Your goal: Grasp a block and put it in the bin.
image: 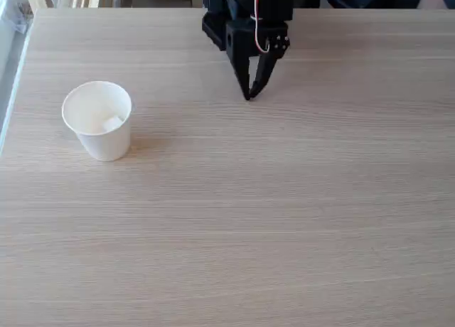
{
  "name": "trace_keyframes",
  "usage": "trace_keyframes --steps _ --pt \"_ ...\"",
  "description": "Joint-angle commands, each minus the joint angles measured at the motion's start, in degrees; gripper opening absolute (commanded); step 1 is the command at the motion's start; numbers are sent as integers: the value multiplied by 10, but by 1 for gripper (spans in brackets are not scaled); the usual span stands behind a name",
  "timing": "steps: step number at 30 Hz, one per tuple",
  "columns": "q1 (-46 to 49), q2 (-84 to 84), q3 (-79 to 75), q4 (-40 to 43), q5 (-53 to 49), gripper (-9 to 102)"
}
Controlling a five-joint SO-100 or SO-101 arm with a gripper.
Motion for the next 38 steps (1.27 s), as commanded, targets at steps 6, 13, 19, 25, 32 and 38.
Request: trace_keyframes --steps 6,13,19,25,32,38 --pt "-39 8 7 11 32 0" --pt "-19 8 7 11 27 0" --pt "-18 8 6 11 23 0" --pt "-18 8 6 11 25 0" --pt "-17 8 6 11 25 0" --pt "-16 8 6 11 26 0"
